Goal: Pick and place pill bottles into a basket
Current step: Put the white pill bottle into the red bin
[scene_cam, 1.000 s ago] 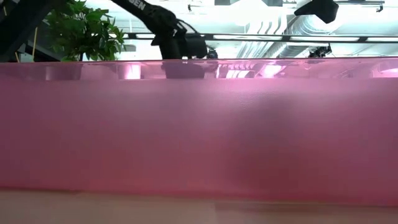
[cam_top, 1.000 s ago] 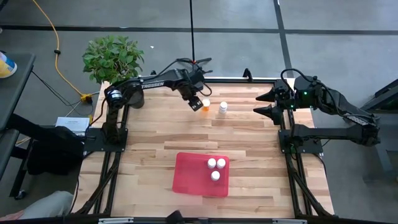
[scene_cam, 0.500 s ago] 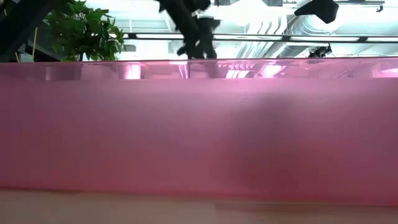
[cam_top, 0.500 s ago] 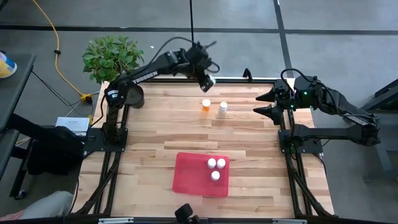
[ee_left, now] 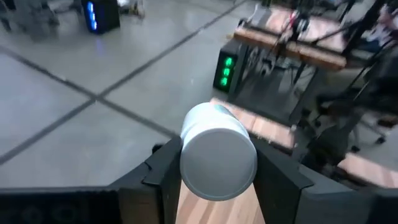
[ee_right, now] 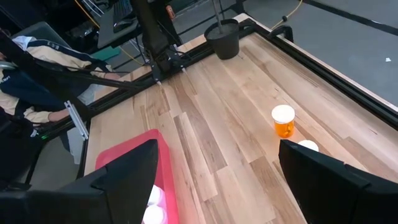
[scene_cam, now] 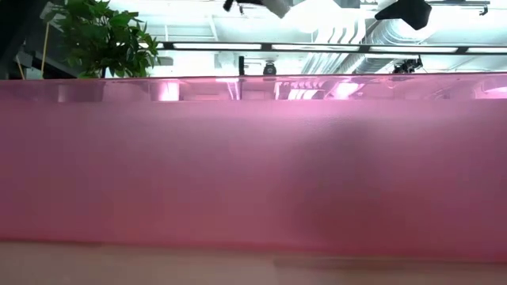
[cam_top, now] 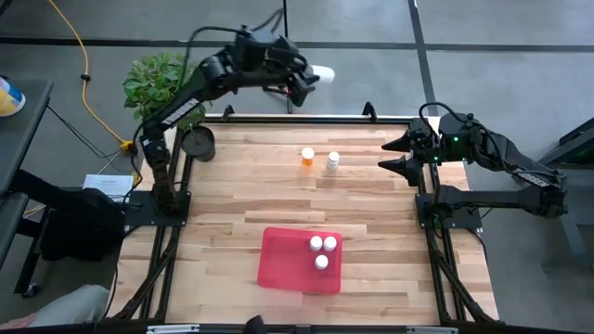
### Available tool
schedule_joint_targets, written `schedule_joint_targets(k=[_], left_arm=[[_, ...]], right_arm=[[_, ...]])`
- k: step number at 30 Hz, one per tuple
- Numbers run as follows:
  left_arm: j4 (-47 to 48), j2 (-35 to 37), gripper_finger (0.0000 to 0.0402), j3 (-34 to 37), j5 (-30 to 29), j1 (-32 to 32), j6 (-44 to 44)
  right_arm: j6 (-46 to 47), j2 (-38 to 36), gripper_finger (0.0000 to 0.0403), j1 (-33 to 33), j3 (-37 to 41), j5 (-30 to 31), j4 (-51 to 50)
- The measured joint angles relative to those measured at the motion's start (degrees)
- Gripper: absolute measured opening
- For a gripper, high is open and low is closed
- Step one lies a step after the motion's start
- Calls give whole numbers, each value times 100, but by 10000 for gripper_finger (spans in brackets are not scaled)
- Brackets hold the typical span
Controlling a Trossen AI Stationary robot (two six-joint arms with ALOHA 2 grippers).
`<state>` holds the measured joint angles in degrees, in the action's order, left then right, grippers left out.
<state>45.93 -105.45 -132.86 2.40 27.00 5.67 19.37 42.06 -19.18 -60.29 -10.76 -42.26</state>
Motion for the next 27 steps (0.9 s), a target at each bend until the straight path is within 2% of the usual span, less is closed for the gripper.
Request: schedule_joint_targets(k=[6, 13, 15, 21, 27], left_arm=[[-41, 601, 195, 1, 76, -2, -124], [-39, 1293, 195, 1, 536, -2, -286], [-42, 1467, 195, 0, 815, -2, -286], [-38, 1841, 195, 2, 2162, -26, -267], [309, 2034, 195, 2, 2696, -438, -480]], right_arm=[[-13, -1, 323, 0, 0, 84, 1], [2, 0, 323, 0, 0, 84, 0], [7, 0, 323, 0, 0, 83, 2], [23, -1, 323, 0, 0, 83, 2], [116, 0, 323, 0, 0, 83, 4]])
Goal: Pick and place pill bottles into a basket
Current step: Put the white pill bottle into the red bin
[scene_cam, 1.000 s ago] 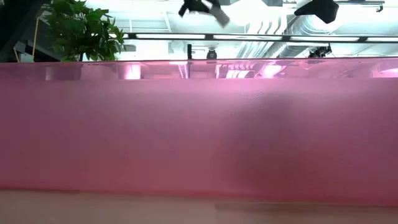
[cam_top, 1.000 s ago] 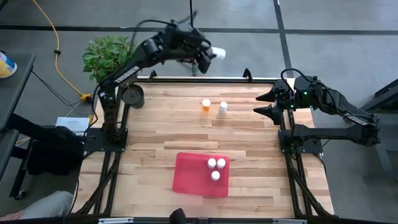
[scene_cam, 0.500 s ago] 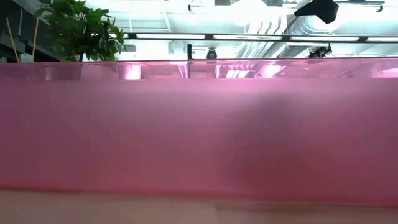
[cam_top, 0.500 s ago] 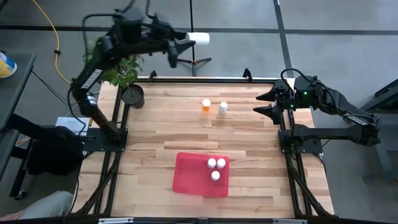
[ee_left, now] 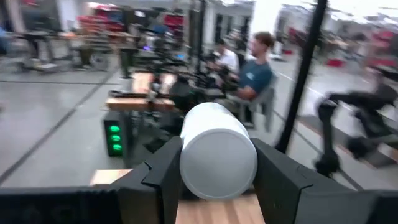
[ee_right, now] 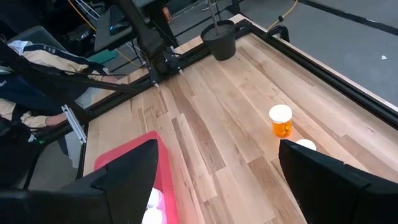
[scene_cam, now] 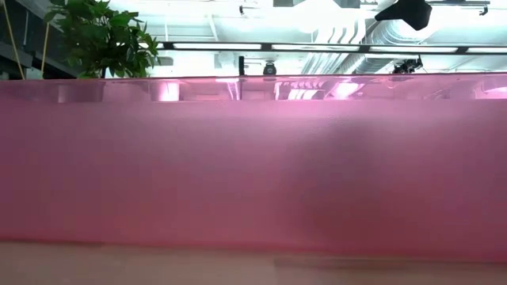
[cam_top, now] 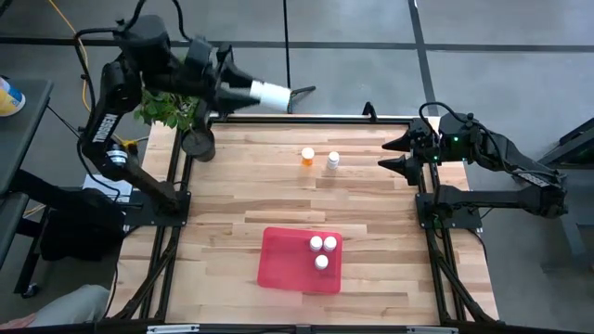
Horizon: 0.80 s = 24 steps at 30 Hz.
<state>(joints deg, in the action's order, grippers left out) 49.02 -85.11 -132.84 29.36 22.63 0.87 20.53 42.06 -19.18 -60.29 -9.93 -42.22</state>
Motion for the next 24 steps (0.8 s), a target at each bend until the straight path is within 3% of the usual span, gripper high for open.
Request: schedule_joint_targets(k=[6, 13, 24], left_arm=[[854, 48, 195, 0, 5, -588, -130], [1895, -54, 195, 7, -464, -1283, -220], [2357, -539, 195, 202, -1293, -2374, -192]], right_arm=[[44, 0, 323, 0, 0, -2, 0], [46, 0, 323, 0, 0, 38, 0], [68, 243, 323, 0, 0, 63, 2]])
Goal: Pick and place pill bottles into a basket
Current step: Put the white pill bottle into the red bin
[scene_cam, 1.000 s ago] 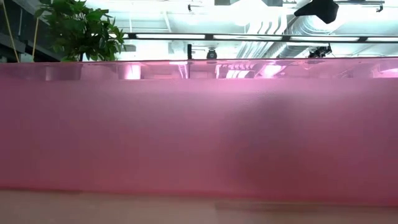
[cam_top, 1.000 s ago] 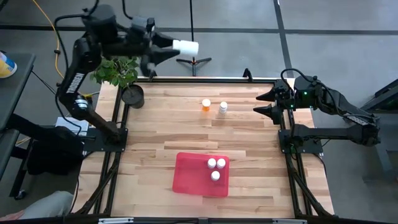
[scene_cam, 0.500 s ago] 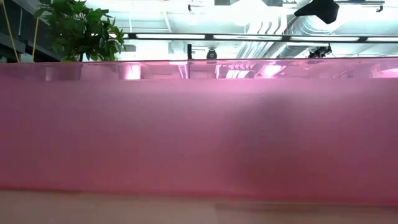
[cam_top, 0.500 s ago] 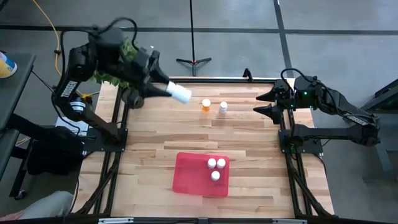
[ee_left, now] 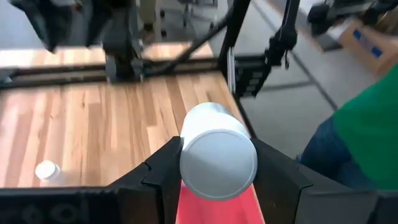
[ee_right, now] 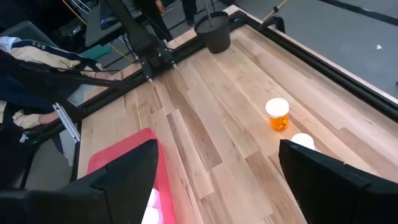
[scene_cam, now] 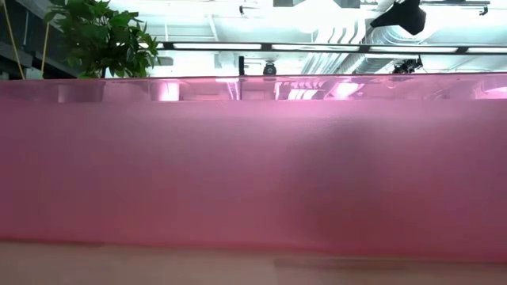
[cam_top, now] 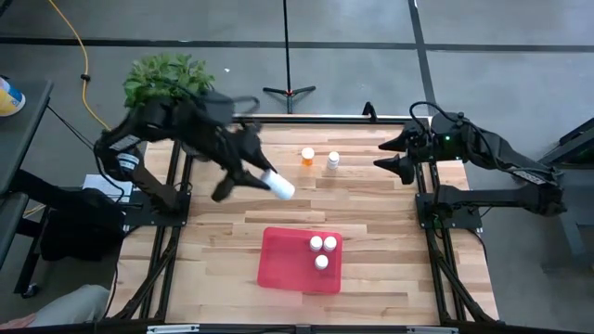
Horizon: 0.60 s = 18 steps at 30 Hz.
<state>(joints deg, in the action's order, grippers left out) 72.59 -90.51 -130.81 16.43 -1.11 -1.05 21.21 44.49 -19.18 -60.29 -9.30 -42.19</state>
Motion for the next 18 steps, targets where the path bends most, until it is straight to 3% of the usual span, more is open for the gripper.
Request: schedule_joint_targets(k=[12, 18], left_arm=[[29, -165, 195, 1843, -269, -591, 290], [-630, -165, 195, 2831, -290, -812, 485]], right_arm=[[154, 243, 323, 70, 0, -54, 2], [289, 241, 323, 96, 1, -50, 3]])
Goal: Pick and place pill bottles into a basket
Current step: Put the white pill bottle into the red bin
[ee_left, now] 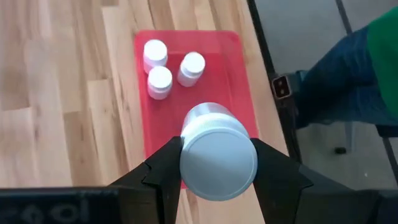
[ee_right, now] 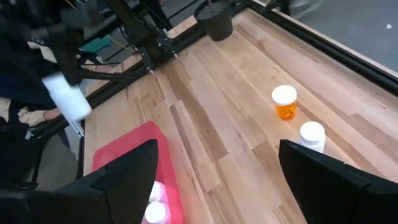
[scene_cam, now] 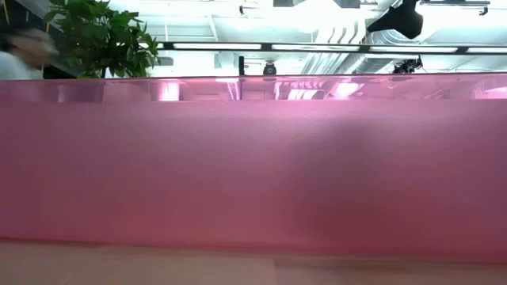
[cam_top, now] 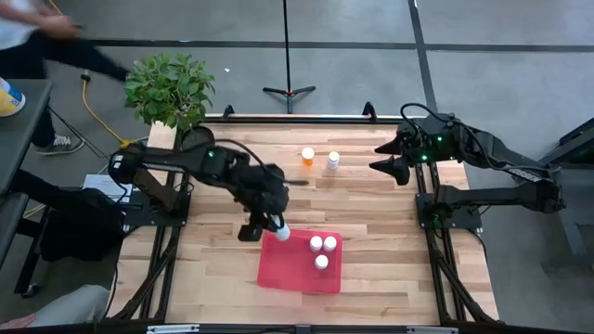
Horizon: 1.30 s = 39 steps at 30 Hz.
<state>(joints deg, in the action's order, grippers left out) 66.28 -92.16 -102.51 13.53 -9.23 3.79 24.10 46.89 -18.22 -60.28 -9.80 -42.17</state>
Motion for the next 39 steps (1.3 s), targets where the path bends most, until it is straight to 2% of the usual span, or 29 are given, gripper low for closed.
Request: schedule_joint_targets(k=[4, 12, 22, 35, 39], left_arm=[[-350, 1, 195, 522, -407, -142, 113], [-398, 4, 195, 1312, -1717, -440, 446], [-1157, 4, 195, 1827, -1968, -822, 570], [-1729, 4, 195, 2366, -2069, -816, 549], [-1825, -202, 195, 2388, -2057, -807, 519]], right_arm=[[132, 0, 323, 0, -1, 4, 1], [294, -2, 323, 0, -1, 2, 99], [419, 2, 323, 0, -1, 2, 421], [592, 4, 323, 0, -1, 11, 449], [594, 7, 323, 2, -1, 7, 601]])
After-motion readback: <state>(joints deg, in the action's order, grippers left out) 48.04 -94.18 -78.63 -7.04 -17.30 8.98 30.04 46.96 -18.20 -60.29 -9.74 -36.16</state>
